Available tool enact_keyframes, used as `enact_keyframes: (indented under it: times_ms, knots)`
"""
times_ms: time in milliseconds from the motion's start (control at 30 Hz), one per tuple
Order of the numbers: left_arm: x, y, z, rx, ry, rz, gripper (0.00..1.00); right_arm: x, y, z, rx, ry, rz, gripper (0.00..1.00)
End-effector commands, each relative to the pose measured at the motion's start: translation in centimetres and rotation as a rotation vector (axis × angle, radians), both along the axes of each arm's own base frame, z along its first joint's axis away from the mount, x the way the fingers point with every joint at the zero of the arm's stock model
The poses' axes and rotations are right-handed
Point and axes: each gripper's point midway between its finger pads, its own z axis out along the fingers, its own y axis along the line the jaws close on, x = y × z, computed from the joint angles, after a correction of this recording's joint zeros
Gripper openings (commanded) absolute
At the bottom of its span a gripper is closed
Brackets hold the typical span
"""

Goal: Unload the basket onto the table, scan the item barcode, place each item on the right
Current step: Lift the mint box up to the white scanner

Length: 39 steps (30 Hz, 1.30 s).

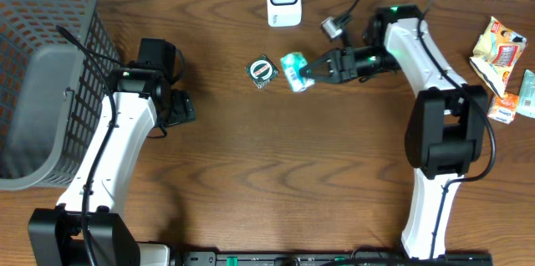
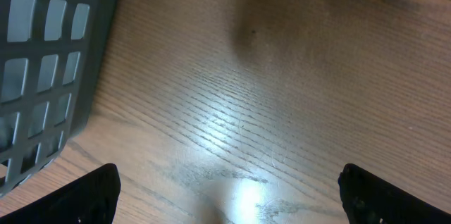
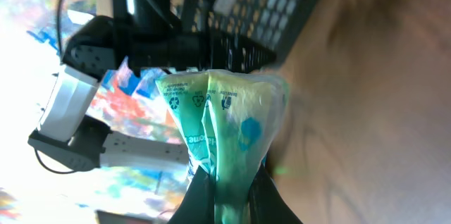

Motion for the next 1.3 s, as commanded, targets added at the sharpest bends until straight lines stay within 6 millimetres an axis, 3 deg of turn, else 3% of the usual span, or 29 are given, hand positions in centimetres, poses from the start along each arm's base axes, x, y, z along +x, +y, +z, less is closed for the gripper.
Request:
enact_keyframes:
  times_ms: [0, 233, 600, 767, 867, 933, 1033, 1133, 1267]
  knots:
    - [-0.2, 0.4, 0.0, 0.018, 0.002, 0.019, 0.98, 1.3, -1.6, 1.9, 0.080, -0.151, -0.075, 0.02]
    - [-0.2, 0.4, -0.1, 0.018, 0.003, 0.019, 0.98, 2.6, -3.7, 1.7, 0.077, -0.179, -0.128, 0.02]
    - [-0.2, 0.4, 0.0, 0.018, 0.002, 0.019, 0.98, 4.3, -3.4, 0.5, 0.045, -0.178, -0.115, 0.01]
    - [-0.2, 0.4, -0.1, 0.018, 0.003, 0.019, 0.98, 6.4, -3.9, -5.3, -0.311, -0.023, -0.143, 0.01]
    - [-0.2, 0.4, 0.0, 0.018, 0.002, 0.020, 0.98, 8.0, -5.4, -8.4, -0.530, 0.129, -0.259, 0.01]
    - [-0.2, 0.4, 0.0, 0.018, 0.002, 0.020, 0.98, 9.6, -5.8, -9.4, -0.608, 0.195, -0.362, 0.01]
    - [-0.2, 0.4, 0.0, 0.018, 0.002, 0.019, 0.98, 12.4, -5.5, -8.6, -0.567, 0.166, -0.453, 0.01]
    - [-0.2, 0.4, -0.1, 0.018, 0.003, 0.019, 0.98, 15.4, -4.8, -6.5, -0.463, 0.165, -0.542, 0.01]
    - [-0.2, 0.4, -0.1, 0.018, 0.003, 0.019, 0.98, 18.1, -2.9, 0.1, -0.183, 0.066, -0.523, 0.01]
